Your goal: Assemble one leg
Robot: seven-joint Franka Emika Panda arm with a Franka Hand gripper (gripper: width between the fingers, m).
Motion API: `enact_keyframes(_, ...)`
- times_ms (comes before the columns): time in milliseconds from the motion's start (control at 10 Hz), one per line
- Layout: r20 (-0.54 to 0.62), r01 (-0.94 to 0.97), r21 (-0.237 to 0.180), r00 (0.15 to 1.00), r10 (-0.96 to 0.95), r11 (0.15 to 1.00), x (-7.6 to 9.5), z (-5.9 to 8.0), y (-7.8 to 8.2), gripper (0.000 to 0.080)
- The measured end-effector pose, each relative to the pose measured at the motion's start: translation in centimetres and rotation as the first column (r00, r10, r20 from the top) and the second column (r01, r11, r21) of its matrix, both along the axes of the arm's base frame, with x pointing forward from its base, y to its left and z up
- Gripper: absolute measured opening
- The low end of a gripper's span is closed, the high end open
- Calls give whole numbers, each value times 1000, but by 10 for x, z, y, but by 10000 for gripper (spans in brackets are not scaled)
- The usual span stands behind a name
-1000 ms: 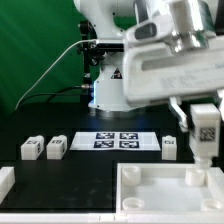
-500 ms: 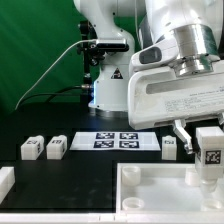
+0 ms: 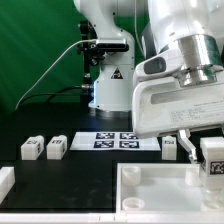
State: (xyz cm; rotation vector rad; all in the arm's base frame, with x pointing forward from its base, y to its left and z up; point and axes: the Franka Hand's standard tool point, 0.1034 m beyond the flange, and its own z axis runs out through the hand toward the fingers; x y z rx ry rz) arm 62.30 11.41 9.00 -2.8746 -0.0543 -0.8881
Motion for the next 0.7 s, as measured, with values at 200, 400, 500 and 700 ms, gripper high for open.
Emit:
enact_keyframes(200,-3,1,1,1000,-1,1000,1,-3,0,294)
enact_keyframes(400,-2,2,2,1000,-2,1000,3,-5,0,294)
enact_keyframes(500,-6,2,2,1000,-2,1000,3,-8,0,294)
enact_keyframes(700,-20,2,3,1000,-2,1000,-2,-19,3,294)
